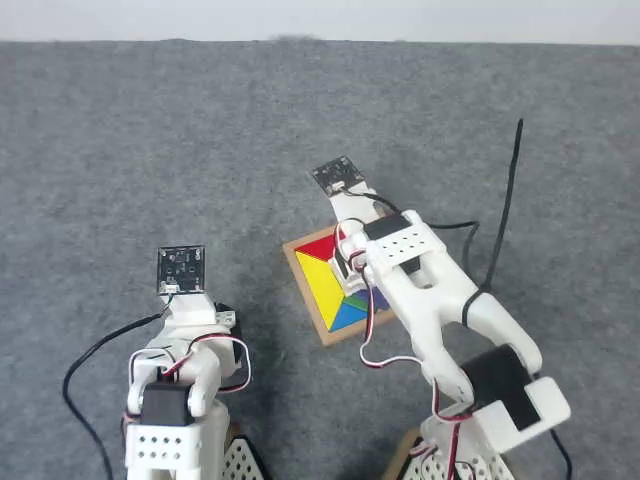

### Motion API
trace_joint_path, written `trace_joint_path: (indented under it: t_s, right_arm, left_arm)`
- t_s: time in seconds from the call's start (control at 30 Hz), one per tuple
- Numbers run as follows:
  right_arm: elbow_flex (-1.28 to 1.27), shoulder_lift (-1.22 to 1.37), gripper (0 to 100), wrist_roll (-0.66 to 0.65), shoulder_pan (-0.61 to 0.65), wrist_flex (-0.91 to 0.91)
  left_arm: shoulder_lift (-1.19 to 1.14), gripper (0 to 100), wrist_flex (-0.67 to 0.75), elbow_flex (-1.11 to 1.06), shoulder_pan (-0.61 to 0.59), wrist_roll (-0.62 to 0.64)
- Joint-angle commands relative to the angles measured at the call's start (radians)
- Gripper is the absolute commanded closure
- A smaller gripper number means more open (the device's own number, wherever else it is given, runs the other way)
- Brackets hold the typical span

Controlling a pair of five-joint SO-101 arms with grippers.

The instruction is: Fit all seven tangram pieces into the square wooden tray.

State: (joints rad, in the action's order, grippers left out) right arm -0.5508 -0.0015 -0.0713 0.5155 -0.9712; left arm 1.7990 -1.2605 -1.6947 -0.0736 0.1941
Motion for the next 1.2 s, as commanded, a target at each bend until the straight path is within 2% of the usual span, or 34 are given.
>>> trace_joint_path:
  t_s: [0.0, 0.33, 0.5, 0.6, 0.73, 0.97, 1.17]
  right_arm:
    - [0.046, -0.045, 99.1, -0.049, 0.008, -0.036]
    - [-0.002, -0.239, 99.1, -0.046, 0.01, -0.019]
    - [-0.15, -0.392, 99.1, -0.021, -0.058, 0.045]
    - [-0.222, -0.387, 99.1, -0.06, -0.105, 0.061]
    - [-0.305, -0.367, 99.1, -0.083, -0.094, 0.096]
    - [-0.342, -0.404, 99.1, -0.086, -0.088, 0.067]
    - [-0.321, -0.321, 99.1, -0.1, -0.13, 0.068]
  left_arm:
    - [0.02, 99, -0.002, 0.012, -0.006, -0.011]
    - [0.02, 99, -0.002, 0.012, -0.006, -0.011]
    - [0.02, 99, -0.002, 0.012, -0.006, -0.011]
    - [0.02, 99, -0.002, 0.012, -0.006, -0.011]
    - [0.02, 99, -0.002, 0.012, -0.006, -0.011]
    - [0.02, 99, -0.002, 0.012, -0.006, -0.011]
    - [0.02, 99, -0.002, 0.012, -0.006, -0.011]
